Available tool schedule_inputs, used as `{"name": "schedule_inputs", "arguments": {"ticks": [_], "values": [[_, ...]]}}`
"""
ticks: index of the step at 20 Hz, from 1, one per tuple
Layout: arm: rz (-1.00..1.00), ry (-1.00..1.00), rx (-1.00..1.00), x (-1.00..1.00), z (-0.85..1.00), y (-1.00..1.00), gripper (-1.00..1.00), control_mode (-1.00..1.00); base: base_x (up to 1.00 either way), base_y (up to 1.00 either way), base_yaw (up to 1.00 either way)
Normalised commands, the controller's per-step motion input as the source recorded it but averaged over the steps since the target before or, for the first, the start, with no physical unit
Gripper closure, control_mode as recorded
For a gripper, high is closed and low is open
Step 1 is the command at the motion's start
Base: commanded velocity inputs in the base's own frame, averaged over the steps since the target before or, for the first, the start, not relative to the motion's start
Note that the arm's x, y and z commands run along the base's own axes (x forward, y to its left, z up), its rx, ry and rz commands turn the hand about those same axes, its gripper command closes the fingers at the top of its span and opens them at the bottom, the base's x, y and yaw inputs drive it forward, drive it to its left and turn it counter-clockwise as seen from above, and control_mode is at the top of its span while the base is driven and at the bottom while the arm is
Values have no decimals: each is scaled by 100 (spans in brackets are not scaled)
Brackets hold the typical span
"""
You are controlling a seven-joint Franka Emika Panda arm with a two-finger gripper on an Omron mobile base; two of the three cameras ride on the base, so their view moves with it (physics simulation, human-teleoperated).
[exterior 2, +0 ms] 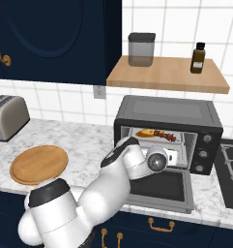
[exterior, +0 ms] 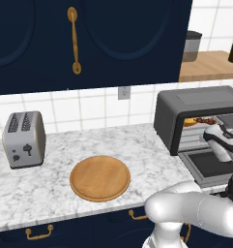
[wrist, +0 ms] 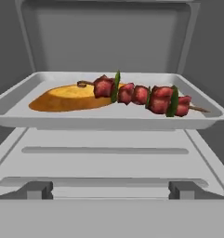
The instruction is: Pick up the kebab skewer and baguette bread, and place them inside the toaster oven. Close the toaster oven door and start by setting the timer.
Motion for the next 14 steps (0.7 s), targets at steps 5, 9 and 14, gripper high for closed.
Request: {"name": "schedule_inputs", "arguments": {"ticks": [5,9,14], "values": [[0,8,0,-60,25,-7,-100,-100,0,0,0],[0,11,0,-66,7,-10,-100,-100,0,0,0],[0,9,0,-76,0,-21,-100,-100,0,0,0]]}}
